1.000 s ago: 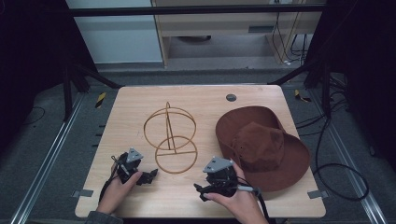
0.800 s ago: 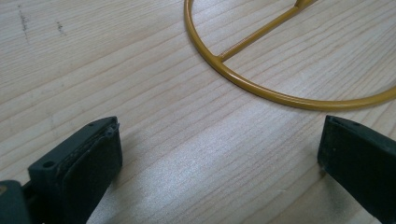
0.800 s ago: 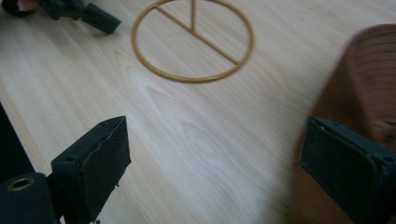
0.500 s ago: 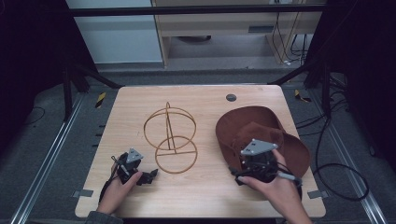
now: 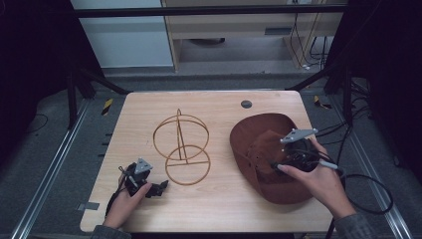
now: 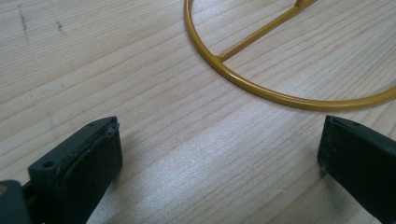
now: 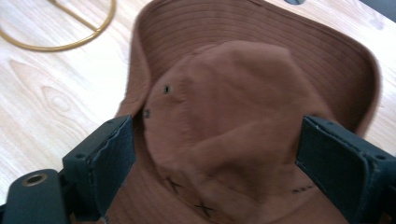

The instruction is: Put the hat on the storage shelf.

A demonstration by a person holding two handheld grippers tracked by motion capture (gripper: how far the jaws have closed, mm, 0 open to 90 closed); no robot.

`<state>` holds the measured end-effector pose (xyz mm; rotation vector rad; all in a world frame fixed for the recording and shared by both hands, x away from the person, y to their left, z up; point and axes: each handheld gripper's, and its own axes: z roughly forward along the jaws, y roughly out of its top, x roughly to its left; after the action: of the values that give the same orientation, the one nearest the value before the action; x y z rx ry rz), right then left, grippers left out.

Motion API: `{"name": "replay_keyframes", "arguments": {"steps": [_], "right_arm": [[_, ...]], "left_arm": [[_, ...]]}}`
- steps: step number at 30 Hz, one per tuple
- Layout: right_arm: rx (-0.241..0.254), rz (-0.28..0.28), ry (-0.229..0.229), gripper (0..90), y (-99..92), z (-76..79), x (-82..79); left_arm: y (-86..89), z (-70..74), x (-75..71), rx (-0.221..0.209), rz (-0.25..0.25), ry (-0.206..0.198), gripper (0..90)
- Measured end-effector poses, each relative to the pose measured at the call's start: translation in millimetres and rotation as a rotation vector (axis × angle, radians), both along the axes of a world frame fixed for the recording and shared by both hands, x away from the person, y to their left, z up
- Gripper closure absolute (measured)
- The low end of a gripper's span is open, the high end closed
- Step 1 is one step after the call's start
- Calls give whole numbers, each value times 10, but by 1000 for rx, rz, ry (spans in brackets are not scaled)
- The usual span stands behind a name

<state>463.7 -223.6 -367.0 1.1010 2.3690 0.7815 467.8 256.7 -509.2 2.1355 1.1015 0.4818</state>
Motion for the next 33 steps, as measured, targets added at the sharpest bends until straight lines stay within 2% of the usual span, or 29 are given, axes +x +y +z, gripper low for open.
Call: {"name": "replay_keyframes", "arguments": {"steps": [4, 5, 6, 7, 11, 14, 19, 25, 33], "right_arm": [[-14, -17, 34, 100, -90, 130, 164], [-14, -17, 34, 100, -90, 130, 164], [-25, -13, 58, 95, -119, 164, 242], [-25, -13, 58, 95, -119, 164, 242], [-75, -19, 110, 89, -133, 186, 415], [-64, -20, 142, 83, -141, 195, 555], [-78, -9, 192, 85, -117, 136, 762], [-100, 8, 251, 79, -54, 8, 927], [-118, 10, 275, 85, -1, -79, 1005]], "left_arm": [[0, 0, 0, 0, 0, 0, 0], [0, 0, 0, 0, 0, 0, 0], [0, 0, 0, 0, 0, 0, 0], [0, 0, 0, 0, 0, 0, 0], [-1, 0, -1, 0, -1, 0, 0], [-1, 0, -1, -1, 0, 0, 0], [-1, 0, -1, -1, 0, 0, 0], [-3, -1, -1, -3, 1, -1, 0], [-4, -2, -1, -4, 2, -1, 0]]}}
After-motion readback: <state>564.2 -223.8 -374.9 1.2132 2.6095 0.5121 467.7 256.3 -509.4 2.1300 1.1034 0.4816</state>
